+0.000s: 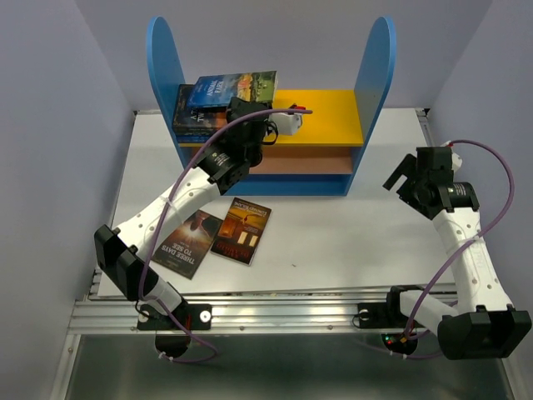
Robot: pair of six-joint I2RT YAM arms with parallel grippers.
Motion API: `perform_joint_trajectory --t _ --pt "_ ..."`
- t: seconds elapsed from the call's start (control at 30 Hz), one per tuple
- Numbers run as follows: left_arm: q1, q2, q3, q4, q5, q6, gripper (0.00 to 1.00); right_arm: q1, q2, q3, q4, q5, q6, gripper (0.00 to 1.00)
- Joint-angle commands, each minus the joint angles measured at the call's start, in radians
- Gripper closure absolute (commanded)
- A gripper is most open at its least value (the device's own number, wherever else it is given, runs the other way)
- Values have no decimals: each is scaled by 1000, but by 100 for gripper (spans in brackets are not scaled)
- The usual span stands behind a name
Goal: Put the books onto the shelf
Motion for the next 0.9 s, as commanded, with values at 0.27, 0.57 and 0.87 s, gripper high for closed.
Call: perform_joint_trajectory --t 0.27,0.57,0.87 --pt "21 -57 -7 -57 -94 -110 100 -6 -7 -13 46 -20 -20 0" --pt "21 -129 -35 -119 10 -127 100 -6 -1 -13 46 -23 -21 0" --pt "21 -140 -41 -157 -10 -134 100 -6 -6 -25 49 -36 -15 0"
